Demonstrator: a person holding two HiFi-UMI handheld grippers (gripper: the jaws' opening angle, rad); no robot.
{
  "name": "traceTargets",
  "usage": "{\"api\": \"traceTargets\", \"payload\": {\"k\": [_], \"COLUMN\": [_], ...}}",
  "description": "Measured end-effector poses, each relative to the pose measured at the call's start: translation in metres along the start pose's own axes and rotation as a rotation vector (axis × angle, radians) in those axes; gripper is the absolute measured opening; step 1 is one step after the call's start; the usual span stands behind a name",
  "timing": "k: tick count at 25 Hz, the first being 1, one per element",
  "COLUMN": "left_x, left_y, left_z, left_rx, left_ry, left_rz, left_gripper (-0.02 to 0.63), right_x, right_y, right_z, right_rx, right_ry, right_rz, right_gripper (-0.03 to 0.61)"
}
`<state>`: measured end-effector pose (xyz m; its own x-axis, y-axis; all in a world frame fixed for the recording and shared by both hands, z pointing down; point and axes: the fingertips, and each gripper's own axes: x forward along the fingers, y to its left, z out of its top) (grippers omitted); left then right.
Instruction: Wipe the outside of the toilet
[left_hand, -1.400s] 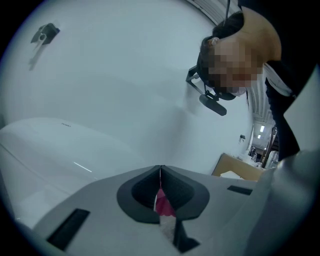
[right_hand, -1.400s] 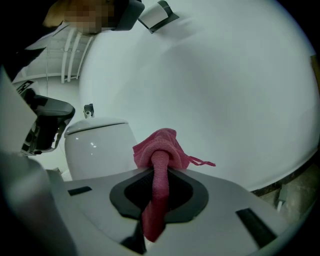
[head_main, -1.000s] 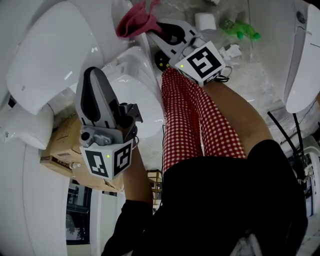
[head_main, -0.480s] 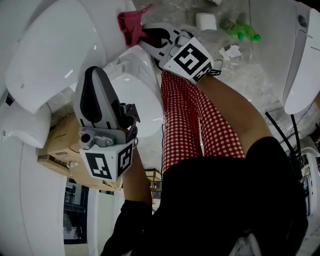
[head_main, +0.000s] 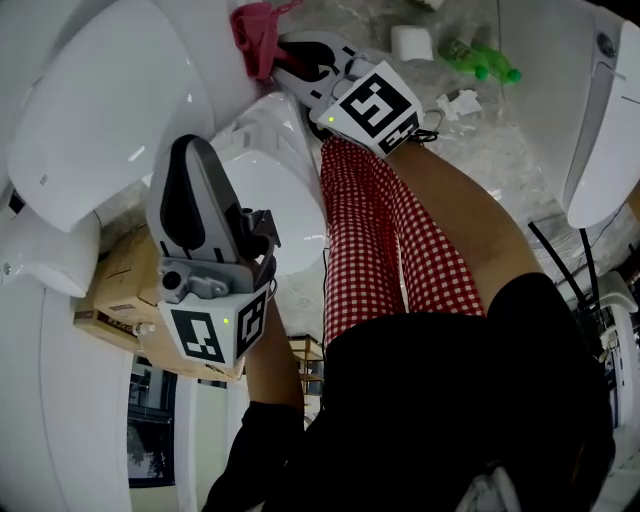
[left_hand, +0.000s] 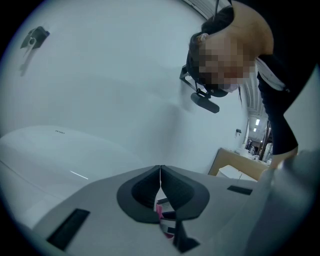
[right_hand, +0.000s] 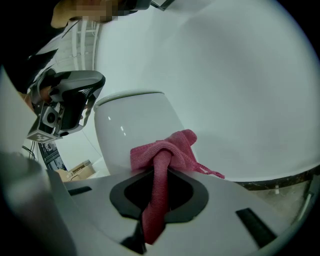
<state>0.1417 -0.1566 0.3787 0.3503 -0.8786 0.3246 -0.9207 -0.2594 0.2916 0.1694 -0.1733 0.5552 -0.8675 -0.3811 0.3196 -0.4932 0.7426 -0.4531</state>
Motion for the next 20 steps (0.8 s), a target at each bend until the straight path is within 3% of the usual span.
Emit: {"api": "traceTargets", "payload": {"k": [8,17,20], "left_x": [-0.002,-0.002,-0.001], "left_y": [0.005,0.000,0.001], "left_z": [0.002,0.001,0.003], "left_rx": [-0.034,0.053,0.033], "left_ry": [-0.010,0.027,0.014], "left_rz": [0.016,0.013,0.014], "left_gripper": [0.011,0.011,0.011], "right_x": [0.014,0.033,0.037], "right_y": [-0.024,-0.054,-0.059], "right_z": [0.010,0.029,0.031], "right_rx": [-0.039,-0.101,-0.098], "right_ry": [0.016,0.031,0.032], "right_rz": [-0.020,-0.077,-0.082], "right_gripper": [0.055,0.055,0.055]}}
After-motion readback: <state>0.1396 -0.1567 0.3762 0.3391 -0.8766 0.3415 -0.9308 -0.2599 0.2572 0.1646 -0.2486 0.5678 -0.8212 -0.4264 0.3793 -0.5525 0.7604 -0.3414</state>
